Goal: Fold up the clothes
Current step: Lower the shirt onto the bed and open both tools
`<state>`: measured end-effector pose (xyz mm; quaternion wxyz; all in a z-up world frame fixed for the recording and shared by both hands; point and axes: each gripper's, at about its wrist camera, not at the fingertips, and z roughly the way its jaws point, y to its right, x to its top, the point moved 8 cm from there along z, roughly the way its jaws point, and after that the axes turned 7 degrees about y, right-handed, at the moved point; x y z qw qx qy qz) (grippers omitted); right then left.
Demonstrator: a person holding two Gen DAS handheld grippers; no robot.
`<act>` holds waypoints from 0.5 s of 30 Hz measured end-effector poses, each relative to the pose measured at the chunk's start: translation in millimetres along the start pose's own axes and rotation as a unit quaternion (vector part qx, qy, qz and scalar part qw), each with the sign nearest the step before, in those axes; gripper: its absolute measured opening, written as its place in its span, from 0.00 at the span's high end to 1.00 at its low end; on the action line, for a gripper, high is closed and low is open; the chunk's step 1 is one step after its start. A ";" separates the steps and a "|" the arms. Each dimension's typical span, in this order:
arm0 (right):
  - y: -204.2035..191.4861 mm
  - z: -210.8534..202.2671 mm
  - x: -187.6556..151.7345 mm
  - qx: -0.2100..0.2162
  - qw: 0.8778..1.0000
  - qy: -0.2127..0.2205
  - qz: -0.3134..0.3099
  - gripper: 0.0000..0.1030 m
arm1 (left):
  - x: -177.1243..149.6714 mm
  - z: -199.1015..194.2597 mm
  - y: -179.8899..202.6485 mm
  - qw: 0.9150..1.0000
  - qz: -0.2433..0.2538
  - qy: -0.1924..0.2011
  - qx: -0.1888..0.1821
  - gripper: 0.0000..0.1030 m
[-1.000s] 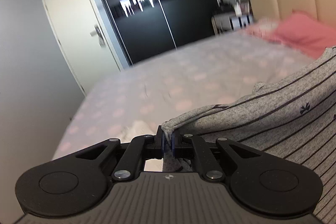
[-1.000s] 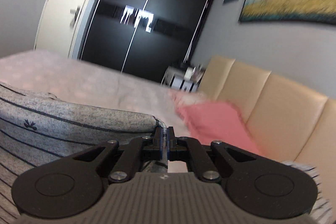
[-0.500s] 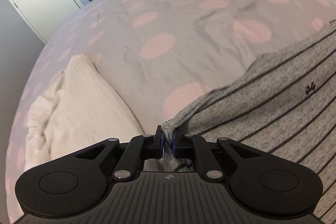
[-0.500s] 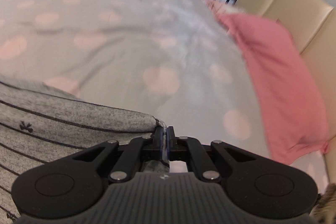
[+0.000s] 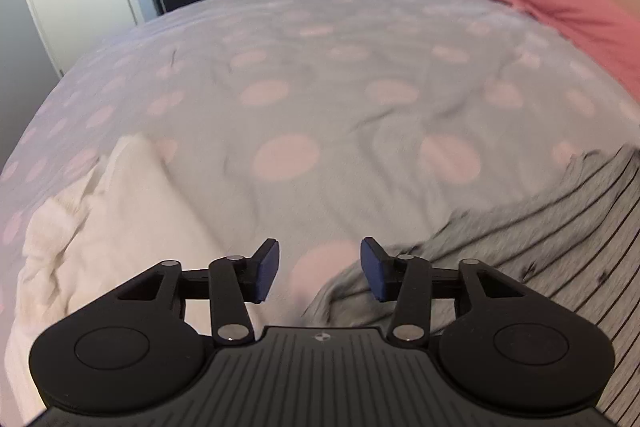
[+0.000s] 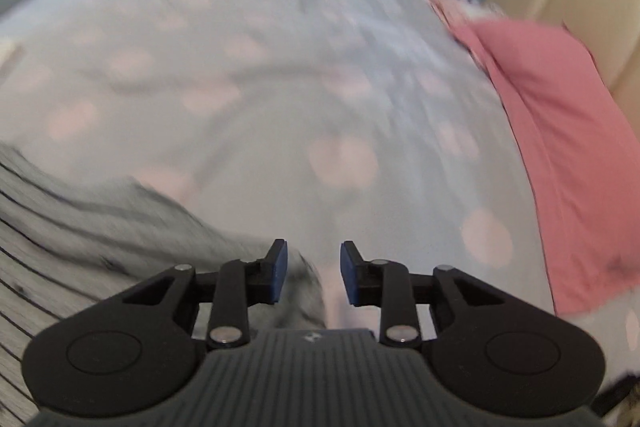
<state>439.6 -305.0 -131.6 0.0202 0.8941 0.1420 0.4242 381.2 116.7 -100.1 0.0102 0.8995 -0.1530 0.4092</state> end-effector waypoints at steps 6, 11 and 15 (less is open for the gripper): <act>-49.9 26.4 29.0 0.102 0.994 0.029 0.012 0.66 | 2.9 42.0 34.2 0.998 0.003 -0.022 -0.056 0.57; -79.2 58.3 28.4 0.150 0.989 0.005 0.005 0.63 | -10.1 71.7 51.5 0.995 0.010 -0.052 -0.084 0.57; -87.7 70.0 12.1 0.171 0.985 -0.024 0.001 0.62 | -20.6 70.1 64.9 0.992 0.032 -0.054 -0.107 0.57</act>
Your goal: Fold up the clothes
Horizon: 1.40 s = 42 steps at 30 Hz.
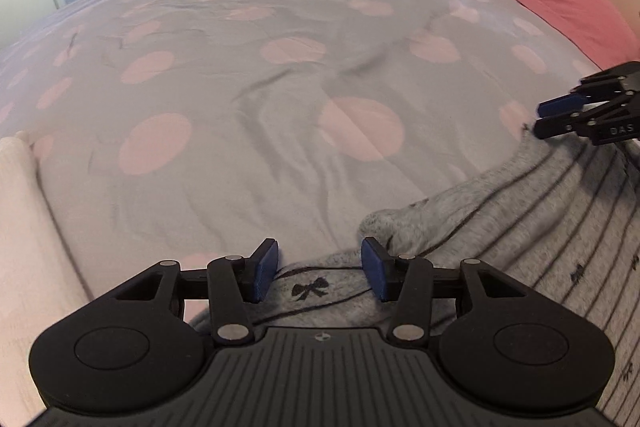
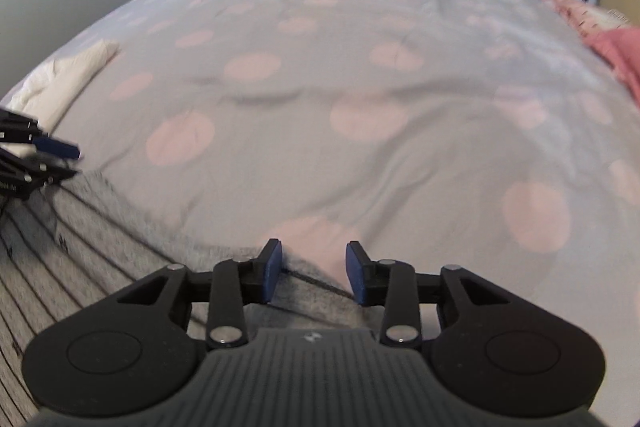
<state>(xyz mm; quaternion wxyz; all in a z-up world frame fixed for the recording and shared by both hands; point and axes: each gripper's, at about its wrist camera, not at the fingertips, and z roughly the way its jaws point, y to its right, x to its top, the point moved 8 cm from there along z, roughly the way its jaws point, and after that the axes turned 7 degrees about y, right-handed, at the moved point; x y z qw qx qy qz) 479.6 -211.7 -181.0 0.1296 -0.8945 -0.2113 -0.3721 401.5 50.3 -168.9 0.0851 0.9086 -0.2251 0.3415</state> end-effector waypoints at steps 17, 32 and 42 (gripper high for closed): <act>-14.1 -37.5 5.6 0.006 0.996 0.076 -0.053 0.86 | 27.3 -25.0 3.0 0.995 0.029 0.091 0.043 0.94; -12.1 9.1 -10.8 -0.040 0.998 0.032 -0.046 0.69 | 10.2 14.9 -0.7 0.995 0.034 0.043 0.088 0.87; 10.3 -62.5 6.2 -0.096 0.994 0.057 -0.008 0.31 | 29.6 -65.3 -20.5 0.989 -0.008 0.067 0.128 0.52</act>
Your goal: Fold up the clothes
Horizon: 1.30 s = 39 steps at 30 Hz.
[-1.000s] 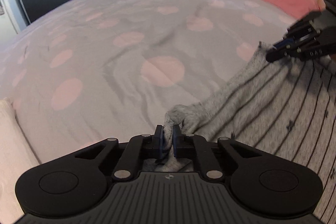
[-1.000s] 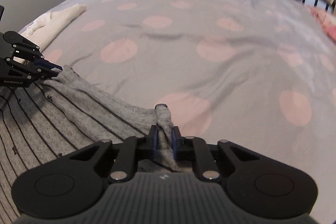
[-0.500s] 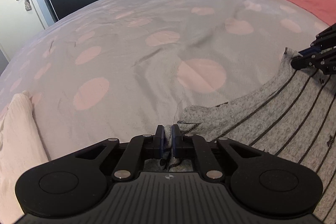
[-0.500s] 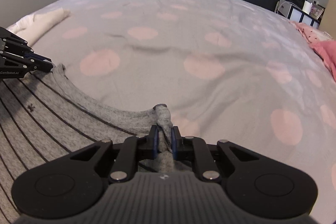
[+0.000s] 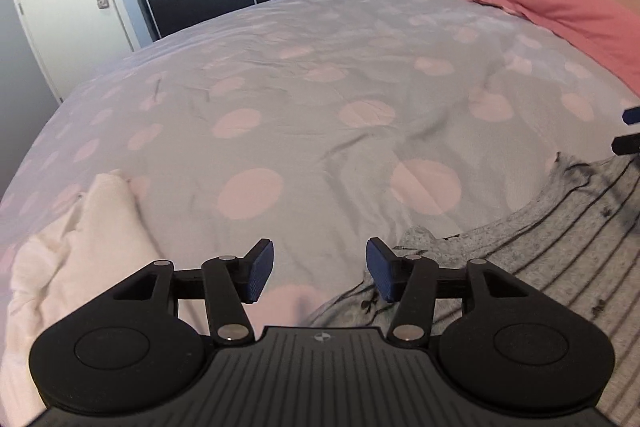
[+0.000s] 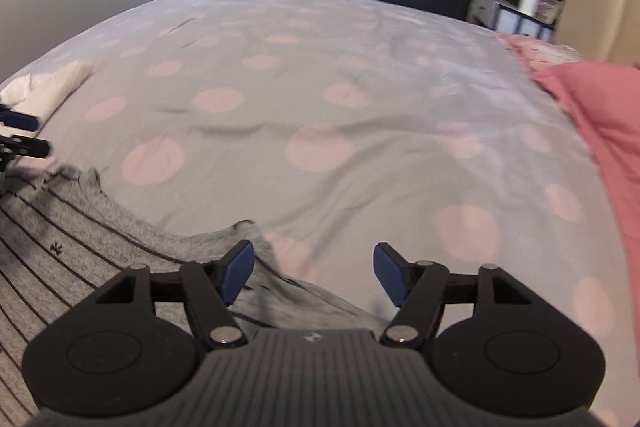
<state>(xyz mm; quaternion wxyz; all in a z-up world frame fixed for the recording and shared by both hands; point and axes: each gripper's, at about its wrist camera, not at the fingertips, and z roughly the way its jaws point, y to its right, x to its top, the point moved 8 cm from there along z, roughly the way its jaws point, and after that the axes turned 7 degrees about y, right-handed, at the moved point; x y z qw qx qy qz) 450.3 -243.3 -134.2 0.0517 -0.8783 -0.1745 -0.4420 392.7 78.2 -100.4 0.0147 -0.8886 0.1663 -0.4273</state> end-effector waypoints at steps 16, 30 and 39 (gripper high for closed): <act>-10.4 -186.9 -39.8 -0.038 0.998 -0.055 -0.009 0.31 | -98.4 -194.1 48.0 0.996 0.023 -0.086 -0.020 0.57; -32.7 -276.8 -205.6 -0.013 0.991 -0.115 0.069 0.43 | -232.2 -236.7 112.6 0.990 -0.031 -0.140 -0.009 0.57; -48.3 -295.5 -265.1 0.006 0.983 -0.186 0.000 0.86 | -240.1 -231.4 114.3 0.985 -0.043 -0.167 0.008 0.57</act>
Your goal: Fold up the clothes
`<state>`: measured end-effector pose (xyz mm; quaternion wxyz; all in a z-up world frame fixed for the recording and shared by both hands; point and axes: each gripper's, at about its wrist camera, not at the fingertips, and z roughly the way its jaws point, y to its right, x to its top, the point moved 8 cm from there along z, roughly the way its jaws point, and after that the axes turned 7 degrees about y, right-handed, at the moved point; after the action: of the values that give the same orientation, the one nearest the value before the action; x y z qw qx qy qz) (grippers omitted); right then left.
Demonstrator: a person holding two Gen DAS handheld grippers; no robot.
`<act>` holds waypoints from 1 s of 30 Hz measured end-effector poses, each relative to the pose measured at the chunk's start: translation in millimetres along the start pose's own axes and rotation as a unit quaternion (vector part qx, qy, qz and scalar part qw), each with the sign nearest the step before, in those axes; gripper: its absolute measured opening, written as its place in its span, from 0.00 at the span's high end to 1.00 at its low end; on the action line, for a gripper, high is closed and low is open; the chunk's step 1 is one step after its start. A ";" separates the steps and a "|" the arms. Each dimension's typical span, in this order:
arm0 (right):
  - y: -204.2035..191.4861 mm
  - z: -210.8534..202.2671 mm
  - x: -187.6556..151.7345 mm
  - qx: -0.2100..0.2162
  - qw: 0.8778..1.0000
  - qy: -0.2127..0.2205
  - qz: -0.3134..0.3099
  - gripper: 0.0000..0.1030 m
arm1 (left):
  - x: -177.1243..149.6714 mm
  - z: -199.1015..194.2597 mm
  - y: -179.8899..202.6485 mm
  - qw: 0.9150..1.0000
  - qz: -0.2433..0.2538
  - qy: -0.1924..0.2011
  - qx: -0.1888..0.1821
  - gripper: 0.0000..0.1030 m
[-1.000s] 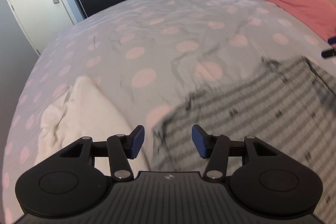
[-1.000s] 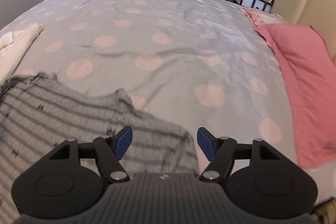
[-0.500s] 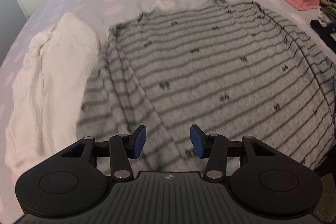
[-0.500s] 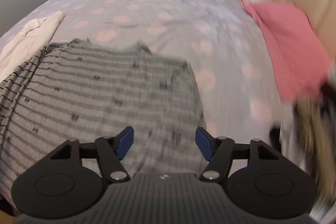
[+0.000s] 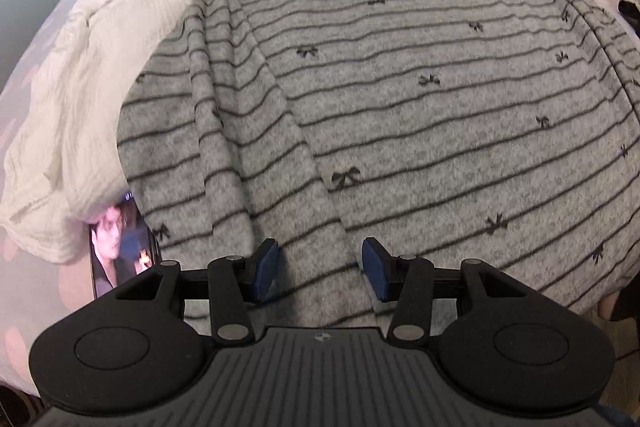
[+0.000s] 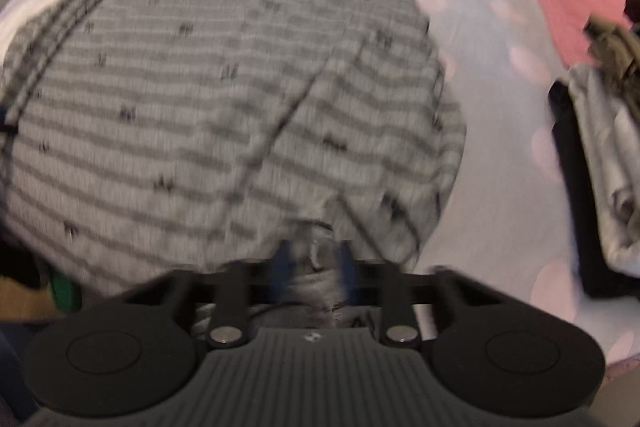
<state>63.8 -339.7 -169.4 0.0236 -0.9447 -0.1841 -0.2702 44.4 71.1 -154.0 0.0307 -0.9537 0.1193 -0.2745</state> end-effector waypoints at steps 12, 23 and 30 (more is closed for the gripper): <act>17.8 -3.9 -66.1 -0.040 0.991 -0.120 0.030 0.89 | 0.6 3.8 4.1 1.000 -0.014 -0.010 0.014 0.56; -35.5 -30.0 7.1 0.028 0.998 0.037 -0.035 0.58 | -17.7 2.0 4.1 1.000 -0.024 -0.019 0.004 0.49; -54.0 11.1 0.3 0.032 0.996 -0.022 -0.084 0.56 | -23.8 0.9 -4.7 0.998 -0.055 -0.008 -0.013 0.68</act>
<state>50.1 -287.8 -181.8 0.0270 -0.9305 -0.2720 -0.2440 26.4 81.4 -166.4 0.0043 -0.9613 0.0705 -0.2664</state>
